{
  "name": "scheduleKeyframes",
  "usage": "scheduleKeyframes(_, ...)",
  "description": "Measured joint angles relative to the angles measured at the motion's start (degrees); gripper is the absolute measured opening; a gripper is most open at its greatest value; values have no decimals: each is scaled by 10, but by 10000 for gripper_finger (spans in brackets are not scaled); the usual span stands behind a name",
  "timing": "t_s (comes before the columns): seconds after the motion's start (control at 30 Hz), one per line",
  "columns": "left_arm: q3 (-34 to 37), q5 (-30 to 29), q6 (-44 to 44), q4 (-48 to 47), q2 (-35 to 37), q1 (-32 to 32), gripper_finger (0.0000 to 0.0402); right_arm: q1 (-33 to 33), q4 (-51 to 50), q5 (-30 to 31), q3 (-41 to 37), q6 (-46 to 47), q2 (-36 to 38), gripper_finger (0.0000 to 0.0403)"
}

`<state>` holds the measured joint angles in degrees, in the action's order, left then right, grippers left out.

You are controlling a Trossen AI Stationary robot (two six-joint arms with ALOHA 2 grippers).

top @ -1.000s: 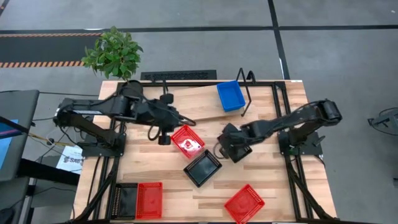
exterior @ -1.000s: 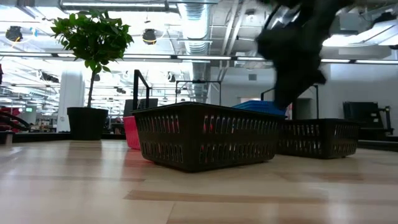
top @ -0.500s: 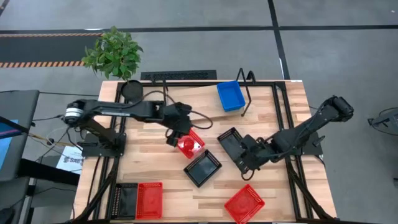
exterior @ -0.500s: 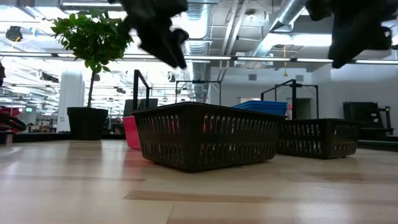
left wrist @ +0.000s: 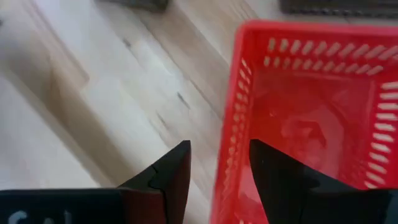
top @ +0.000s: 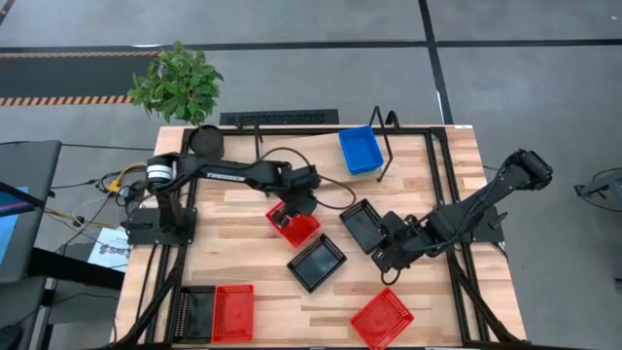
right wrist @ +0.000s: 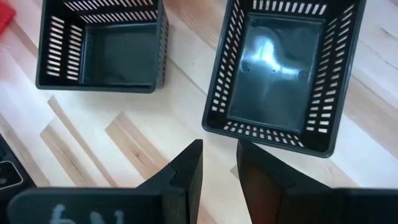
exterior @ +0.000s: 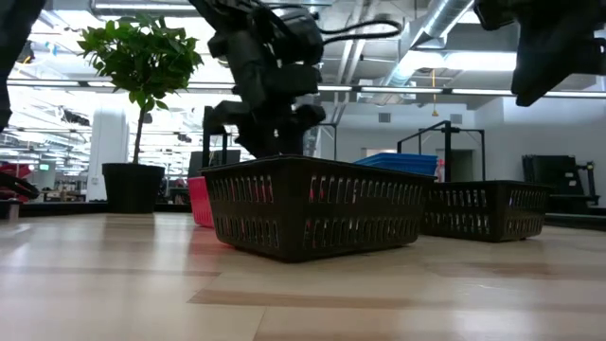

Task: Stack baskets on shelf by color
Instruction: Put the top left red bin on the shelf

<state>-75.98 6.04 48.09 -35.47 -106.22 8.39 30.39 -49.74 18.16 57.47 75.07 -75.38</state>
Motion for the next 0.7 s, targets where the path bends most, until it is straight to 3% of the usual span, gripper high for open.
scheduleKeyframes(0.33, -32, -4, 32, -28, -53, 3, 147, 0, -13, 0, 0, 0, -1, 122)
scheduleKeyframes(0.43, -35, -5, 23, -44, -54, 3, 115, 0, -14, 0, 0, 0, 0, 122)
scheduleKeyframes(0.6, -38, -5, 22, -43, -54, 4, 22, 0, -17, 0, 0, 0, -1, 122)
scheduleKeyframes(0.7, -38, -4, 12, -42, -54, 5, 10, 0, -17, 0, 0, 0, 0, 122)
